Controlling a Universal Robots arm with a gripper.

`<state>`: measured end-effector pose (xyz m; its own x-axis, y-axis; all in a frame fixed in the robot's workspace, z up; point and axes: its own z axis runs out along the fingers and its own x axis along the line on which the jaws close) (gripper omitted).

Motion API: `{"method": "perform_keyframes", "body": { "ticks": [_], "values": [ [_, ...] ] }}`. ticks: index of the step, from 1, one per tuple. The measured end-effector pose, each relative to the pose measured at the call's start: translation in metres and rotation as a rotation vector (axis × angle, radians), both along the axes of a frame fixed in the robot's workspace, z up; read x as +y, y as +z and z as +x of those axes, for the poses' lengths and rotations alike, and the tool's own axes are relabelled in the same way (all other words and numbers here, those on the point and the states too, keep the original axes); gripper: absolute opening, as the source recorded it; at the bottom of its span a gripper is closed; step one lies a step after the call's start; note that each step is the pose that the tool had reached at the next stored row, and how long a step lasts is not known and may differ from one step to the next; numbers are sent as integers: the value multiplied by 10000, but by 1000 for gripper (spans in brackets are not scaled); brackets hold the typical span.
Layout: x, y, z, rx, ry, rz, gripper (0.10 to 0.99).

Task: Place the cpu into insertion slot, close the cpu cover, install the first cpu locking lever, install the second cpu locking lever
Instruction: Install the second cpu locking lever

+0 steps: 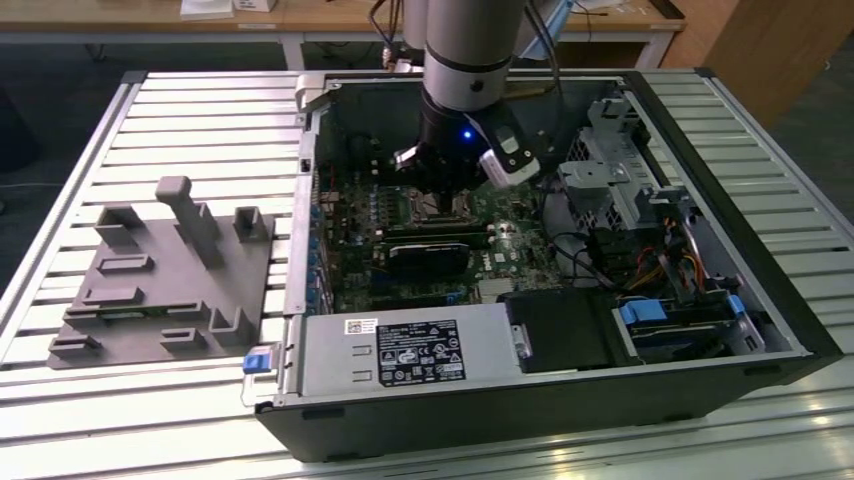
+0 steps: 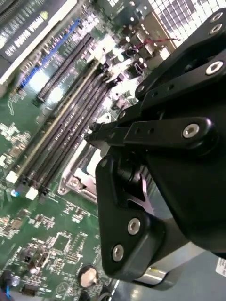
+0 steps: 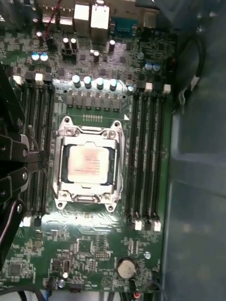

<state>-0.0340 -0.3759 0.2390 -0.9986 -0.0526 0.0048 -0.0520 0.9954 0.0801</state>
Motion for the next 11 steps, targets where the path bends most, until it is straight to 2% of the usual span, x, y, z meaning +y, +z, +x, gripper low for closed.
{"method": "perform_keyframes", "body": {
  "ticks": [6, 11],
  "values": [
    [-25, -34, -173, -1, -1, 2, 106],
    [-29, -61, -190, 28, -31, 1, 106]
  ]
}}
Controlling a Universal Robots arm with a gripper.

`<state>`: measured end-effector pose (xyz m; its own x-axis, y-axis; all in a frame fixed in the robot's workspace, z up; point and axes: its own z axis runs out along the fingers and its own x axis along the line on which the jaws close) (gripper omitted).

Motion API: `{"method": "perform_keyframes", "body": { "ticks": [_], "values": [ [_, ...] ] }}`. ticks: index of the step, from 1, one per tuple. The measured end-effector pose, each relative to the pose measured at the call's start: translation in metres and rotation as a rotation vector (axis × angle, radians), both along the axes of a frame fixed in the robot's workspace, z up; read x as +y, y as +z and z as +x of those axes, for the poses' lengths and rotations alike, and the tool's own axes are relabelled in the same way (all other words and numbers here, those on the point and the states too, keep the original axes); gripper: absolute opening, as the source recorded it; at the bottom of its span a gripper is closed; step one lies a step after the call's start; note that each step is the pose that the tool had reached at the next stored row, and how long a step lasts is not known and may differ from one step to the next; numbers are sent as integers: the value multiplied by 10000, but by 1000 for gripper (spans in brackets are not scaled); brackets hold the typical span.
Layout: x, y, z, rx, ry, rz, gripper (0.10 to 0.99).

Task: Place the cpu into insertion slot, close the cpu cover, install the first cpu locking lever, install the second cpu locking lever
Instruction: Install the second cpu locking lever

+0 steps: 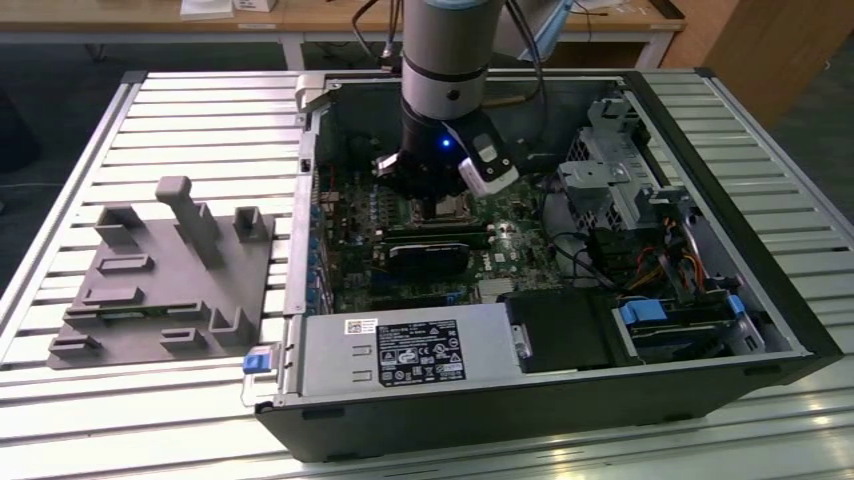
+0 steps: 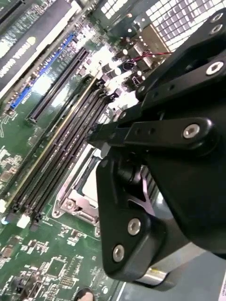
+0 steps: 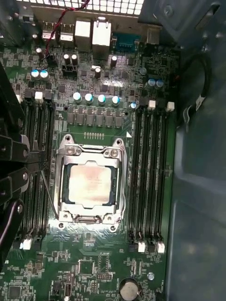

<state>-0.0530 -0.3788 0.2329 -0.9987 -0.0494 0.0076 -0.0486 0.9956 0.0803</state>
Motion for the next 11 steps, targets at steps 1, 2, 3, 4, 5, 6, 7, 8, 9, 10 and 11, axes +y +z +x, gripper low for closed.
{"method": "perform_keyframes", "body": {
  "ticks": [1, 2, 3, 4, 5, 6, 7, 8, 9, 10, 11],
  "values": [
    [0, -10, 0, 2, -4, 2, 106],
    [0, -23, 0, 6, -5, 2, 106],
    [0, -36, -1, 9, -6, 2, 106],
    [0, -49, -1, 12, -6, 3, 106],
    [-1, -56, -1, 13, -8, 17, 106],
    [-5, -59, -3, 15, -9, 76, 106],
    [-9, -61, -5, 13, -12, 176, 106],
    [-13, -62, -8, 13, -16, 284, 106],
    [-21, -62, -10, 13, -16, 372, 106],
    [-33, -63, -13, 13, -16, 428, 106],
    [-49, -64, -18, 12, -17, 457, 106]
  ]
}}
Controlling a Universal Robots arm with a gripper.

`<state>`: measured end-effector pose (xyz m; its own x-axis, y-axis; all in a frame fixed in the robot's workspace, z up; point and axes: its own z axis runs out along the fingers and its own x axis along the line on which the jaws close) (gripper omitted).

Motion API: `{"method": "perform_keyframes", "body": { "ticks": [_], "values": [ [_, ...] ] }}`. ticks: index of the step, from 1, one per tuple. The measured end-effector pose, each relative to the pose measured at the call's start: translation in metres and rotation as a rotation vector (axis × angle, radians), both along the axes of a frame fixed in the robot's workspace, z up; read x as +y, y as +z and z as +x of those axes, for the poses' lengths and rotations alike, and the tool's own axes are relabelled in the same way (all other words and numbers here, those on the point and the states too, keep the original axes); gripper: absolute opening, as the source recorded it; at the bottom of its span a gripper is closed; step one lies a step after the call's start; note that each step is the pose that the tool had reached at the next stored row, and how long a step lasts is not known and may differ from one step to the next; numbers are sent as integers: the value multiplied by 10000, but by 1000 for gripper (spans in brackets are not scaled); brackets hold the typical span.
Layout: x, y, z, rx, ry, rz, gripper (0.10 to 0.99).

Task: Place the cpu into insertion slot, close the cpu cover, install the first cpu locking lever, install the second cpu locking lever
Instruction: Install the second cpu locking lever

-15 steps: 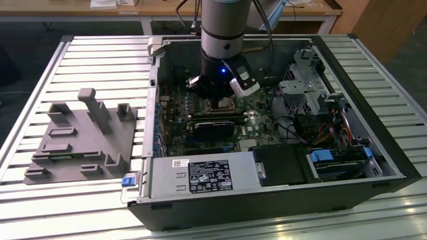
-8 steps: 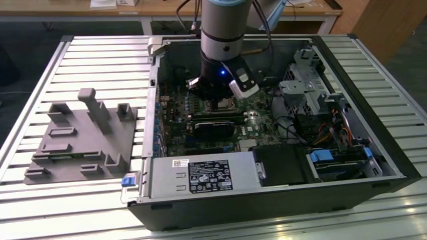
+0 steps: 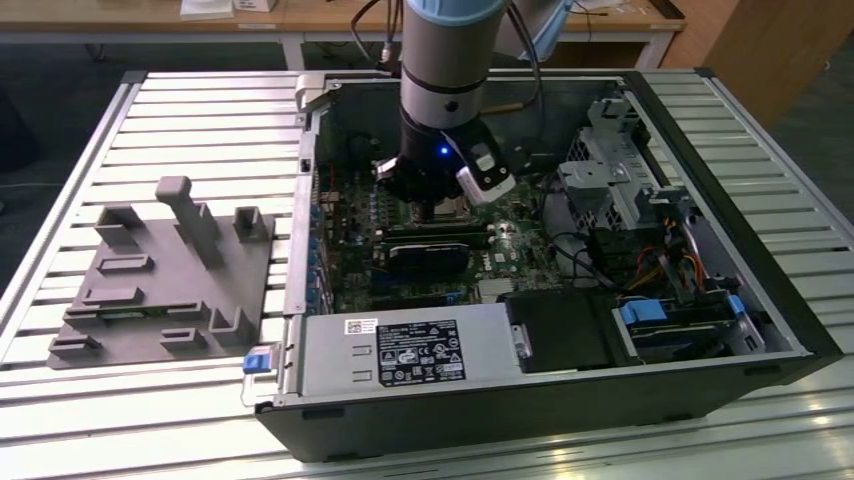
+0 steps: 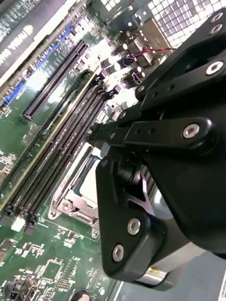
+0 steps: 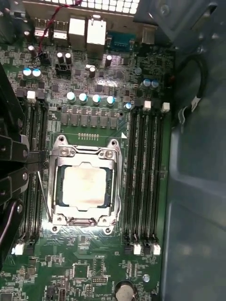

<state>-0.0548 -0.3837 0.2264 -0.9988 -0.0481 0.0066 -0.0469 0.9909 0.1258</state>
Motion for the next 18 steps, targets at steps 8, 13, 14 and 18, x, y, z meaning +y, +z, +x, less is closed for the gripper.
{"method": "perform_keyframes", "body": {
  "ticks": [8, 13, 14, 18],
  "values": [
    [-53, -55, -40, 0, -6, 42, 106],
    [-64, -105, -60, 1, -12, 99, 106],
    [-71, -106, -68, 1, -13, 157, 106],
    [-103, -112, -81, 0, -31, 354, 106]
  ]
}}
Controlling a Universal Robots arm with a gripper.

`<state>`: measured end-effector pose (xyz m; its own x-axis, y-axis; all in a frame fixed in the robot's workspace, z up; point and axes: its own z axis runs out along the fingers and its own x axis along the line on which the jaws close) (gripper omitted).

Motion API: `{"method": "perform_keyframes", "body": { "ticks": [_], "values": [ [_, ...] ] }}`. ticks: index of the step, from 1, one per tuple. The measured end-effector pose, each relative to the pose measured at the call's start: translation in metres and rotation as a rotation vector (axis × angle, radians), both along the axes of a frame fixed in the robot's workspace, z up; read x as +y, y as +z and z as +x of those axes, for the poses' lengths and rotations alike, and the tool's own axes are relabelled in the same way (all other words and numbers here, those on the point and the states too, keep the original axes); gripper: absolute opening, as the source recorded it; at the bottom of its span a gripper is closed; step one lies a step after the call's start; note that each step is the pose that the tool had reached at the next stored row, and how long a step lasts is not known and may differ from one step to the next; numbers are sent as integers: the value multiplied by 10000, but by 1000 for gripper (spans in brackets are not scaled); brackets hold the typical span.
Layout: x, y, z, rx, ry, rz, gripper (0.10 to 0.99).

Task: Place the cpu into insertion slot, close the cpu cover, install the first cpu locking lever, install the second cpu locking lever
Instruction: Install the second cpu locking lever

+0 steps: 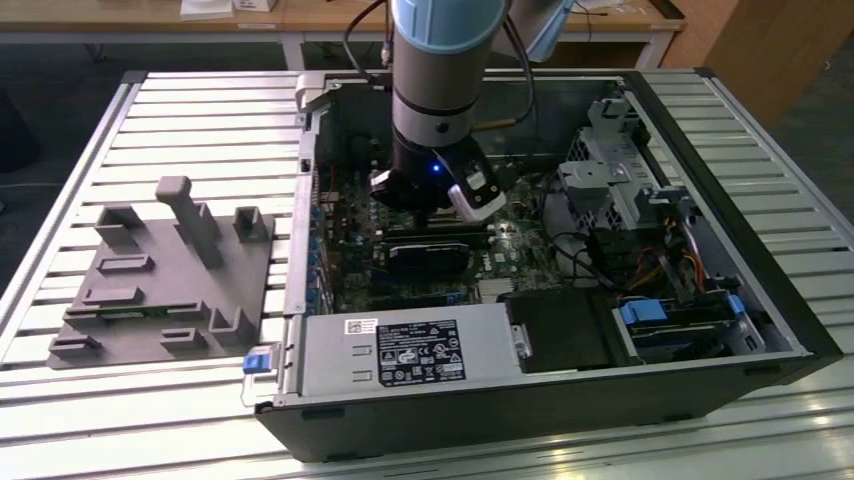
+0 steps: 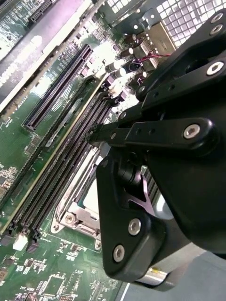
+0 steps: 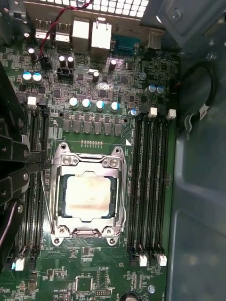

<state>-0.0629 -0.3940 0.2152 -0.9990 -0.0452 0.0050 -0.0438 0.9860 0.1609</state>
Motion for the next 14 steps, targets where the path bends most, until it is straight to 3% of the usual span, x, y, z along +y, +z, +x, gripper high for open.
{"method": "perform_keyframes", "body": {
  "ticks": [8, 14],
  "values": [
    [-56, -29, -36, 0, -5, 363, 106],
    [-61, -87, -38, 0, -9, 523, 106]
  ]
}}
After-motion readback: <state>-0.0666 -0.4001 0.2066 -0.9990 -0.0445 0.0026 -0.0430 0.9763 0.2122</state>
